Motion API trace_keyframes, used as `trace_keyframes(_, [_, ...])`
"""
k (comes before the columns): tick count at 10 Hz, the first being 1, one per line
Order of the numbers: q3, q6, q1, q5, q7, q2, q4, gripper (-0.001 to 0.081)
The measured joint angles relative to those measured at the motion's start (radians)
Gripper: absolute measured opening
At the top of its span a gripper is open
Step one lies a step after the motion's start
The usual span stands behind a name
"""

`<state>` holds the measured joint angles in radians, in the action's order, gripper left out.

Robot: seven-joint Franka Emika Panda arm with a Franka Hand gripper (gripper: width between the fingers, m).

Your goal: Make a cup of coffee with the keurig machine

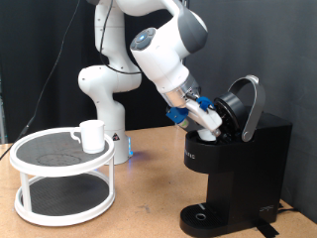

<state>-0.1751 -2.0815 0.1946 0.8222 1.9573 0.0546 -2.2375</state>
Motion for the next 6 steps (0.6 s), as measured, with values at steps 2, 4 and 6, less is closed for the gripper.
trace_keyframes(2, [-0.006,0.079,-0.004,0.011,-0.010,0.035,0.010,0.0734])
trace_keyframes(4, [-0.008,0.135,-0.006,-0.024,0.028,0.065,0.012,0.0734])
trace_keyframes(6, [-0.004,0.161,-0.006,-0.094,0.108,0.067,0.014,0.0734])
